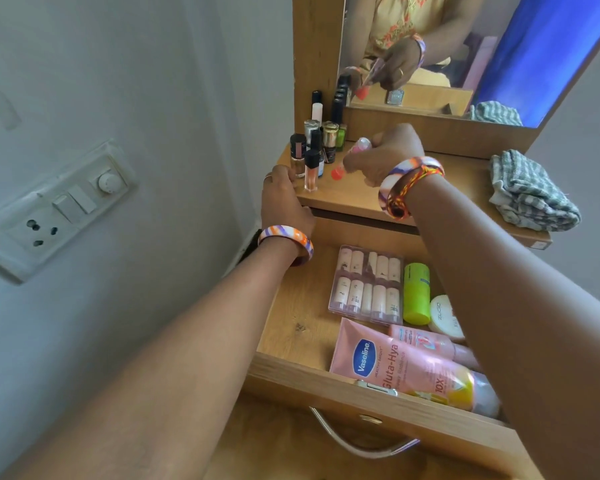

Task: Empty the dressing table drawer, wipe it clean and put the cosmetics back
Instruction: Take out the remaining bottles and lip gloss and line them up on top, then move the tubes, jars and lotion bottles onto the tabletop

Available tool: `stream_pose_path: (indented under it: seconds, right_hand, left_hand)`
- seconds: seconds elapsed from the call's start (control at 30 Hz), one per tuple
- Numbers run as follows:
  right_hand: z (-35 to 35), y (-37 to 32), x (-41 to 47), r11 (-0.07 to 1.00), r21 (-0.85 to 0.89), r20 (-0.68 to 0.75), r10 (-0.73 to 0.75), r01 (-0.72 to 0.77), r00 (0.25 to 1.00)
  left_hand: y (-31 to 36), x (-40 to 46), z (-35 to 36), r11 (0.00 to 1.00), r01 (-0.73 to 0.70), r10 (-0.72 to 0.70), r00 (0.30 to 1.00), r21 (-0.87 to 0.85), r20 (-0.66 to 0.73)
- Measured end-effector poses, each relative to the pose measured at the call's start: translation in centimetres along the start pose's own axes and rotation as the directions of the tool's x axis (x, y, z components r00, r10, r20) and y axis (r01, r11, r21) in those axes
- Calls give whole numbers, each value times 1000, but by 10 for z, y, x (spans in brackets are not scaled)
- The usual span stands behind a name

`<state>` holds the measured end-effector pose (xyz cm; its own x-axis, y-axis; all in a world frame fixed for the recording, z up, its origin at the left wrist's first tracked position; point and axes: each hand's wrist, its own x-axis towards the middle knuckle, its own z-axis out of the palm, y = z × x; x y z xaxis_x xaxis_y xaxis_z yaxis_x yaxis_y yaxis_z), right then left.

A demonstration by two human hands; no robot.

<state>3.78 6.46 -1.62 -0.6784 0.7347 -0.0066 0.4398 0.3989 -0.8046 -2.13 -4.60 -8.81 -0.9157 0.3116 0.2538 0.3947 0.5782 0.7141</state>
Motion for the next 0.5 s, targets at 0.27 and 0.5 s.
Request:
stream_pose_path:
  seconds: [0.27, 0.5]
  right_hand:
    - [18, -9, 9, 981, -192, 86, -16, 32, 996]
    - [33, 5, 11, 994, -104, 81, 41, -32, 996]
  left_hand:
    - [-1, 3, -2, 1000, -5, 5, 1000, 15, 27]
    - [-4, 4, -2, 1000, -19, 18, 999, 15, 31]
